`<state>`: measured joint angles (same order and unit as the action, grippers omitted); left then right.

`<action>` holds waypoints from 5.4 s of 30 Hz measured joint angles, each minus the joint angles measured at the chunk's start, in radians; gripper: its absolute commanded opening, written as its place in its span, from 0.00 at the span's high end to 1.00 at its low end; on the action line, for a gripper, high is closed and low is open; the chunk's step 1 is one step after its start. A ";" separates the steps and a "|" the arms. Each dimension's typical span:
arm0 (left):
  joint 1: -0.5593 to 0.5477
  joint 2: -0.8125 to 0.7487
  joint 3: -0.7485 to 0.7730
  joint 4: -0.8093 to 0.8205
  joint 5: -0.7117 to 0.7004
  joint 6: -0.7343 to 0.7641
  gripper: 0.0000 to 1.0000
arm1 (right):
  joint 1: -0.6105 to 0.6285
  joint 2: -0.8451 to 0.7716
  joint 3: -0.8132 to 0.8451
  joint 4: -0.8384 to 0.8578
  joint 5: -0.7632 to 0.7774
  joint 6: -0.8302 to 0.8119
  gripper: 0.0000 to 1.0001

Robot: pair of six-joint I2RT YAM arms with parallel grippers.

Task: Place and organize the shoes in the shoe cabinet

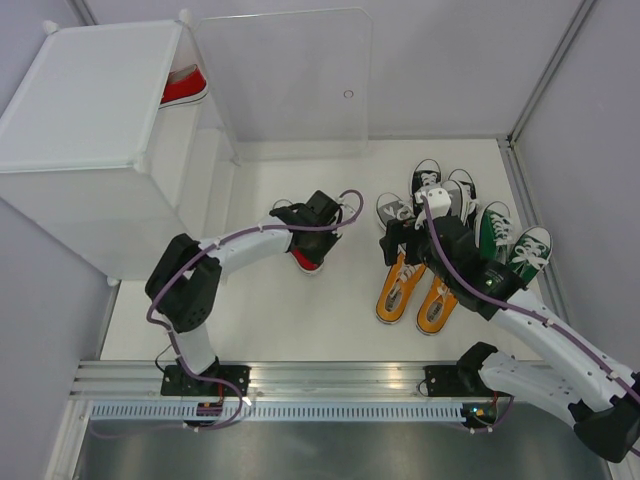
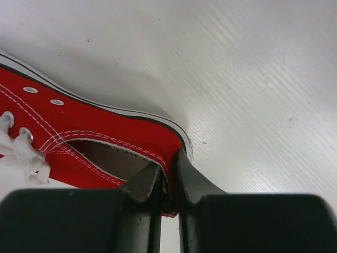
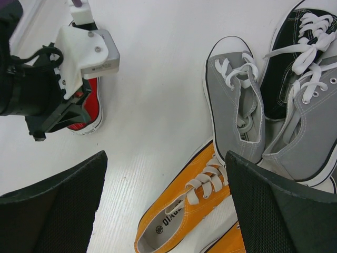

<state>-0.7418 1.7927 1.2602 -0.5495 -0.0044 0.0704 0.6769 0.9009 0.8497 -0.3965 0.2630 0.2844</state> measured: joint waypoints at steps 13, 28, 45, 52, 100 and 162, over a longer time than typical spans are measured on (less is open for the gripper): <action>0.000 -0.077 0.474 -0.217 -0.118 -0.026 0.98 | 0.000 -0.024 -0.008 0.001 0.000 0.000 0.04; 0.072 -0.055 1.064 -0.357 -0.438 0.036 0.98 | 0.000 -0.020 -0.017 0.004 0.000 0.001 0.04; 0.053 -0.024 0.236 -0.067 -0.094 -0.232 0.98 | 0.000 0.017 -0.027 0.023 0.000 0.008 0.05; 0.011 -0.070 0.075 -0.015 -0.052 -0.311 0.98 | 0.000 0.029 -0.027 0.024 0.000 0.008 0.04; -0.086 -0.184 -0.187 -0.064 -0.018 -0.006 0.24 | 0.000 0.093 -0.039 0.023 -0.042 0.008 0.05; -0.097 -0.185 -0.113 -0.165 -0.078 -0.255 0.98 | 0.000 0.105 -0.040 0.022 -0.063 0.008 0.05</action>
<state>-0.8383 1.6077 1.1477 -0.7143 -0.0826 -0.1848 0.6769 1.0054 0.8101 -0.3744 0.2001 0.2920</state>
